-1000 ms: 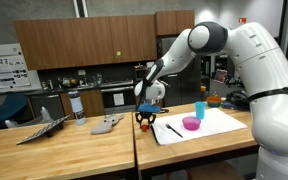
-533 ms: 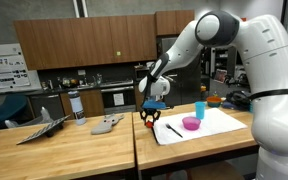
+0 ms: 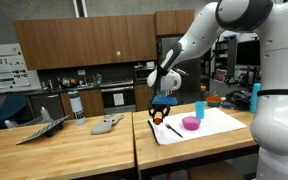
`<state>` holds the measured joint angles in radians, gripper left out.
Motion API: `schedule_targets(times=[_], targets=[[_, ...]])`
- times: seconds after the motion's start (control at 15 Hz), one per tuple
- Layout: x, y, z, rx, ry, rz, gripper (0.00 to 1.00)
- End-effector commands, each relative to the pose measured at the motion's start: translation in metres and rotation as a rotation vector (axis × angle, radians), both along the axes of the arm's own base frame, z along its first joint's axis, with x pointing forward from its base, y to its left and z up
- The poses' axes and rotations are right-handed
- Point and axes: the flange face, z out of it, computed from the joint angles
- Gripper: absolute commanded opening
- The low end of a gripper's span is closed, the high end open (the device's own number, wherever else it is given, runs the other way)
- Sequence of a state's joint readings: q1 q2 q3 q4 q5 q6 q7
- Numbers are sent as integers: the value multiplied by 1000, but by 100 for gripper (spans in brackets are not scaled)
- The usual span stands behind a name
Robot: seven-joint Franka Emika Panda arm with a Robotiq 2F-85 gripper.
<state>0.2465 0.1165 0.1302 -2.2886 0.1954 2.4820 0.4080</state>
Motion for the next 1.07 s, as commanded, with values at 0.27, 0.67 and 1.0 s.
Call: schedule_targets(times=[0.27,0.67,1.0], targets=[[-12,-7,6,-2,-9,3,52],[-3,-35,-10,-147,-34,-37,27],[-11,-85,-17,-246,-48,-160,27]])
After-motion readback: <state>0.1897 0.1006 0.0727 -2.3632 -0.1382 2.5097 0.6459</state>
